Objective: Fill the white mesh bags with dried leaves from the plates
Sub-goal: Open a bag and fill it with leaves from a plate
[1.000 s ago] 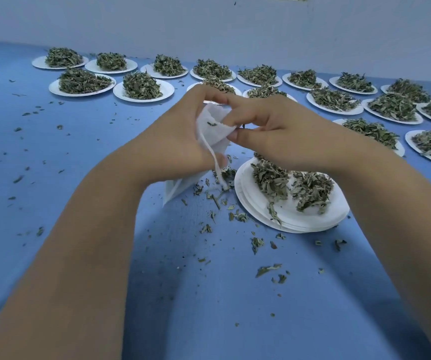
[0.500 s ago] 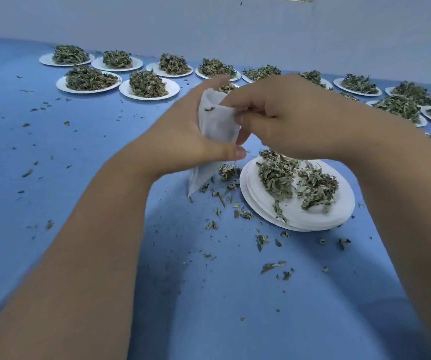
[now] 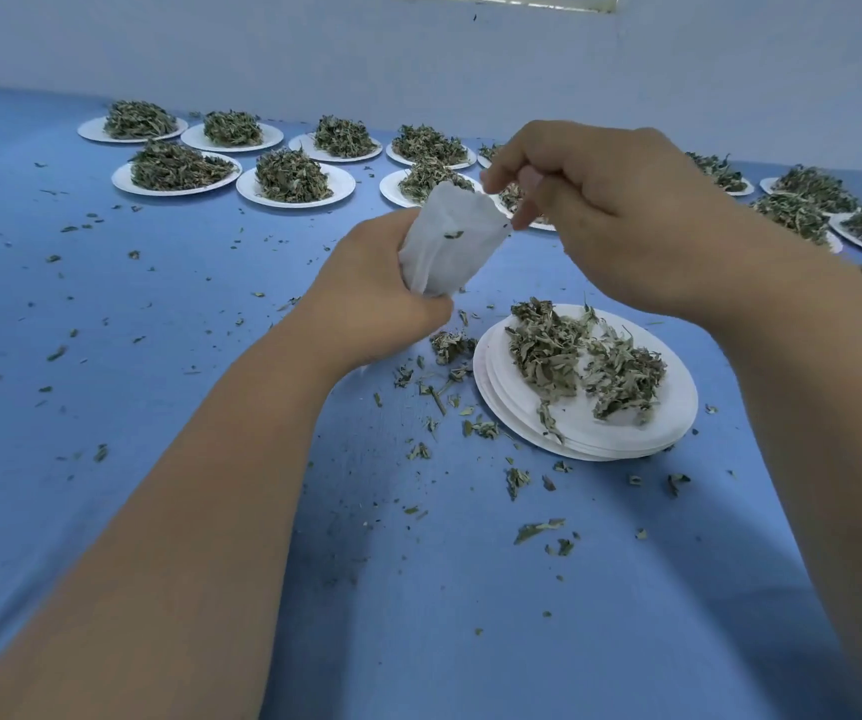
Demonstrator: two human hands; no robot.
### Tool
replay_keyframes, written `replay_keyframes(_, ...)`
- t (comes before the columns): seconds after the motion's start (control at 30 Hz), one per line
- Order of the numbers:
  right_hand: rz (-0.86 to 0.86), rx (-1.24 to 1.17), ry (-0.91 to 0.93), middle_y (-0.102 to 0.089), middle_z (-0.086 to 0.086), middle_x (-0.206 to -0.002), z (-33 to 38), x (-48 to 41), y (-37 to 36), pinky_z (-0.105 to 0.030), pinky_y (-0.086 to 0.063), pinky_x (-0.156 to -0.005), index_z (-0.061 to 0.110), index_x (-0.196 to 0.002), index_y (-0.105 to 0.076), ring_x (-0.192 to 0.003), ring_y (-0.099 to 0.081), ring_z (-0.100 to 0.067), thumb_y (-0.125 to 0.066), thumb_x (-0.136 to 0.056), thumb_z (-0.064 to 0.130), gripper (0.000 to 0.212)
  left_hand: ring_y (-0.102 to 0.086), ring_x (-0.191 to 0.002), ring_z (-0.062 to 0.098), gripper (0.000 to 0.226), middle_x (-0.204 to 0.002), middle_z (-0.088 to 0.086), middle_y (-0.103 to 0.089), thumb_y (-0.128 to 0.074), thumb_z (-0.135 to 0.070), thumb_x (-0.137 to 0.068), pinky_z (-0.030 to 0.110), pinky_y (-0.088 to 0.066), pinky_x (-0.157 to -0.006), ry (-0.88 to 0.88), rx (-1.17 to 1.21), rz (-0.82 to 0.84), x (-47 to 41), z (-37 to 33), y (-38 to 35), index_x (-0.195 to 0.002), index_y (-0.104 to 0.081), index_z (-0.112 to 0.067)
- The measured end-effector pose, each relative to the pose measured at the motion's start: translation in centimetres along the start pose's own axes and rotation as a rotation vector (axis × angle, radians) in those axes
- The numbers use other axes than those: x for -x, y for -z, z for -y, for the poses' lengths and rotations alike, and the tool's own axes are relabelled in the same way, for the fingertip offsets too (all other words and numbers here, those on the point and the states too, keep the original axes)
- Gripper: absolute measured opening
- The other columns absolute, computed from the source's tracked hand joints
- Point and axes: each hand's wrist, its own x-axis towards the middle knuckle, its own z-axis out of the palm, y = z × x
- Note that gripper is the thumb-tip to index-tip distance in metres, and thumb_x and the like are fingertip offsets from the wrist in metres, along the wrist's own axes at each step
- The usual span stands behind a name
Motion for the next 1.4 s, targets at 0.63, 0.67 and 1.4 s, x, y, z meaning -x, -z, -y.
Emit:
replay_keyframes(0.63, -0.032, 0.013, 0.016, -0.074, 0.009, -0.086, 1.9, -3.3, -2.2, -0.011, -0.045, -0.069, 0.023, -0.089, -0.071, -0.076, -0.065, 0.0, -0.068, -0.083, 0.017, 0.009, -0.054, -0.066, 0.01, 0.026, -0.079, -0.004, -0.06, -0.068, -0.014, -0.072, 0.026, -0.042, -0.054, -0.003, -0.136, -0.121, -0.8, 0.9, 0.2, -0.094, -0.057, -0.024)
replay_keyframes(0.67, -0.011, -0.021, -0.009, -0.073, 0.008, -0.085, 1.9, -3.5, -2.1, -0.016, -0.047, -0.067, 0.026, -0.085, -0.074, -0.073, -0.064, -0.001, -0.069, -0.082, 0.017, 0.01, -0.052, -0.065, 0.011, 0.025, -0.078, -0.004, -0.059, -0.068, -0.013, -0.072, 0.026, -0.04, -0.054, -0.009, -0.149, -0.109, -0.9, 0.9, 0.2, -0.092, -0.056, -0.023)
replay_keyframes(1.4, 0.607, 0.198, 0.08, -0.073, 0.018, -0.085, 0.8, -5.2, -7.7, -0.03, -0.057, -0.083, 0.028, -0.09, -0.078, -0.088, -0.069, -0.004, -0.08, -0.083, 0.027, 0.008, -0.052, -0.075, 0.029, 0.022, -0.078, 0.001, -0.051, -0.056, -0.01, -0.068, 0.031, -0.039, -0.057, 0.152, -0.513, -0.182, -1.3, 3.0, 3.5, -0.089, -0.053, -0.017)
